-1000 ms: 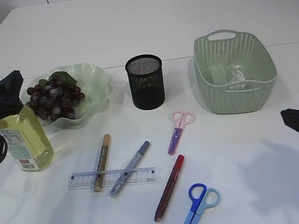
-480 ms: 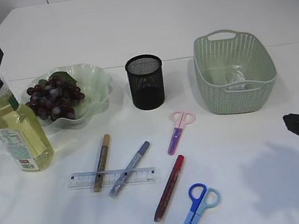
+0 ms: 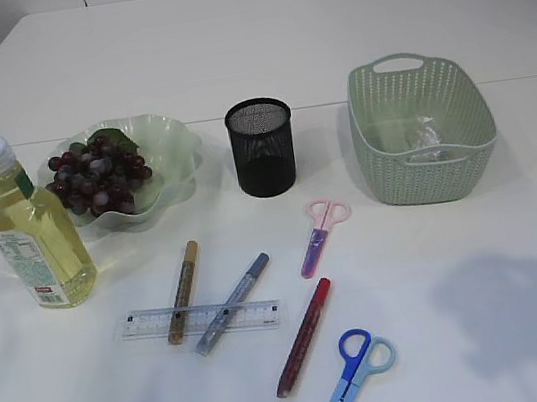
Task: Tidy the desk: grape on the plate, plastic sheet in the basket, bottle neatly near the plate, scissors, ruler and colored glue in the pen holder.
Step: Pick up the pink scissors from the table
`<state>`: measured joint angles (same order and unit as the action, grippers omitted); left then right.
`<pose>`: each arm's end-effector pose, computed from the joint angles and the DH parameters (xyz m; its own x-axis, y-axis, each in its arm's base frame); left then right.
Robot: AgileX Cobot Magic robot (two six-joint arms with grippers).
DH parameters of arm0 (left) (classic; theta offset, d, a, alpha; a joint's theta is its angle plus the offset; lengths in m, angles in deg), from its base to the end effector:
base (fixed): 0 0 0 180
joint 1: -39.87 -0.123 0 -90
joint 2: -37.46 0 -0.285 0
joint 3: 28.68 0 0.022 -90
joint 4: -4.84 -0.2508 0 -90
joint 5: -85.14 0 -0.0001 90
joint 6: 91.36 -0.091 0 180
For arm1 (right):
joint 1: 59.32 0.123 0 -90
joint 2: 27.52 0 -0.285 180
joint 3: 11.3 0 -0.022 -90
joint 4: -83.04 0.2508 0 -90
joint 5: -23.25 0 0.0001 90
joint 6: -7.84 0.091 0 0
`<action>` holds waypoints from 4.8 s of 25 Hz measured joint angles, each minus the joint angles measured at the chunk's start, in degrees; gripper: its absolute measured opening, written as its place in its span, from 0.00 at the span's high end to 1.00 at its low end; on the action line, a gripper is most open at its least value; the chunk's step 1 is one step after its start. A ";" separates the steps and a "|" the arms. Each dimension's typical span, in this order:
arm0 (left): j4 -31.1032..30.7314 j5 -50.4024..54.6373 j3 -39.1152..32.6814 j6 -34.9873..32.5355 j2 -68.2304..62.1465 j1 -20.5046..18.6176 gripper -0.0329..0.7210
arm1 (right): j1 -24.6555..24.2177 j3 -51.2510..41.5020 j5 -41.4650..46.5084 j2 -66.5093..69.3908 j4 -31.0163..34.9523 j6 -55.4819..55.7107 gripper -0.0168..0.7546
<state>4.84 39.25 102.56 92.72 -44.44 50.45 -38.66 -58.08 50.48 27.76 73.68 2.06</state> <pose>0.2507 -0.0468 0.2666 0.0763 -0.0866 -0.9933 0.1895 0.9793 -0.0709 0.1502 0.0494 0.2692 -0.4982 -0.4478 -0.7425 -0.4323 0.8706 -0.2350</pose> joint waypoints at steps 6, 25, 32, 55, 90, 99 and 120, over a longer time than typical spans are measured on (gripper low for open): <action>-0.33 11.06 -0.04 0.00 8.20 0.00 0.28 | 0.00 4.85 16.79 0.00 6.17 0.22 0.22; 3.27 56.20 1.65 2.74 34.68 0.00 0.28 | 0.00 5.96 40.79 -7.17 14.84 23.41 0.22; 8.18 77.23 8.36 1.49 35.90 0.00 0.34 | 0.00 5.96 43.89 -10.49 12.40 28.75 0.22; 32.53 85.94 14.27 -20.81 35.98 0.00 0.36 | 0.37 5.96 39.19 -20.82 10.50 -3.37 0.22; 43.70 93.49 14.87 -31.36 35.98 0.00 0.37 | 0.37 17.32 44.94 -15.86 5.50 19.25 0.35; 43.78 94.58 17.07 -31.46 35.98 0.00 0.37 | 0.37 18.09 44.45 -3.51 13.68 19.22 0.37; 43.78 95.97 17.16 -31.46 35.98 0.00 0.37 | 0.59 31.57 32.51 28.83 23.01 13.33 0.37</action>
<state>48.62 135.22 119.72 61.26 -8.46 50.45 -38.07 -26.51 82.99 56.60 96.69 15.39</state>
